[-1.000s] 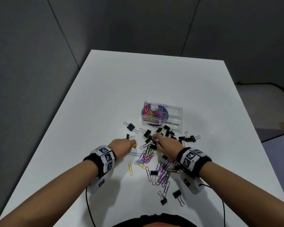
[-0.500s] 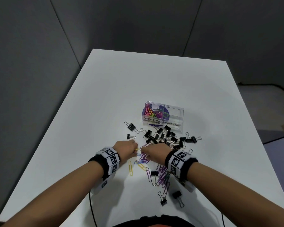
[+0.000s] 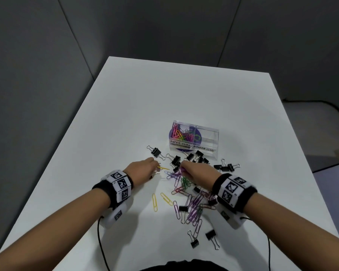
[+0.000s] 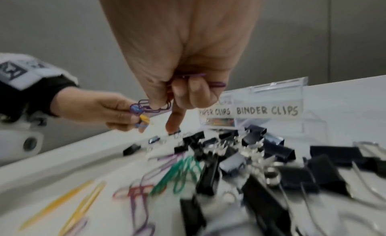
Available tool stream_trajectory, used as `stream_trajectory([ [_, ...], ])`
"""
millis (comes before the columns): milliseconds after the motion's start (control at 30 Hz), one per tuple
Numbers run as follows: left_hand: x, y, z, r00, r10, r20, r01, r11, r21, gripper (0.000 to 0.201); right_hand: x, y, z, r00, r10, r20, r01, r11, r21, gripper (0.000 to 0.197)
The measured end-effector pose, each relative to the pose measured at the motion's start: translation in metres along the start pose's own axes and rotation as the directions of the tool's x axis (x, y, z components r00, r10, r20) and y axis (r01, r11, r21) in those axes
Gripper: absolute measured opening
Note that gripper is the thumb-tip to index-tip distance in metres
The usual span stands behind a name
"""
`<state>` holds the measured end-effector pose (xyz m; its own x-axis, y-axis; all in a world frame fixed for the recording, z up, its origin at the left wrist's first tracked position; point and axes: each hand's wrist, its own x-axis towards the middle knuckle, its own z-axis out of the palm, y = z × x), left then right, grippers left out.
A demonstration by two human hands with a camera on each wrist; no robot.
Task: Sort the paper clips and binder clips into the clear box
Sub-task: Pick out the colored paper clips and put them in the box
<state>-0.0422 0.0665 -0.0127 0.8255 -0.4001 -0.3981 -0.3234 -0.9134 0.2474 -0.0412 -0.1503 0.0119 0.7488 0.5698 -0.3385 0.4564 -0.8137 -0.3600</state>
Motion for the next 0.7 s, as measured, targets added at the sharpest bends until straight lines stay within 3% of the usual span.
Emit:
stream_trajectory([
  [133,0.005,-0.006,-0.018,0.997,-0.037,-0.069,0.027,0.99,-0.141,0.027,0.004,0.011,-0.031,0.995,0.032,-0.095,-0.024,0.996,0.089,0.008],
  [267,0.011,-0.009,-0.036,0.986,-0.047,-0.159,0.019,0.985,-0.169,0.029,0.017,0.022,-0.065,0.972,0.072,-0.226,-0.042,0.99,0.135,0.019],
  [367,0.019,-0.017,-0.044,0.976,-0.074,-0.206,0.039,0.985,-0.171,0.029,0.036,0.031,-0.084,0.96,0.095,-0.263,-0.082,0.995,0.058,0.02],
  [567,0.039,-0.031,-0.06,0.974,-0.092,-0.209,0.066,0.989,-0.129,0.03,0.09,0.041,-0.085,0.971,0.209,-0.113,-0.222,0.968,-0.119,0.022],
  [700,0.054,-0.034,-0.07,0.982,-0.08,-0.169,0.07,0.995,-0.064,0.031,0.11,0.038,-0.08,0.971,0.238,0.031,-0.233,0.966,-0.115,0.025],
])
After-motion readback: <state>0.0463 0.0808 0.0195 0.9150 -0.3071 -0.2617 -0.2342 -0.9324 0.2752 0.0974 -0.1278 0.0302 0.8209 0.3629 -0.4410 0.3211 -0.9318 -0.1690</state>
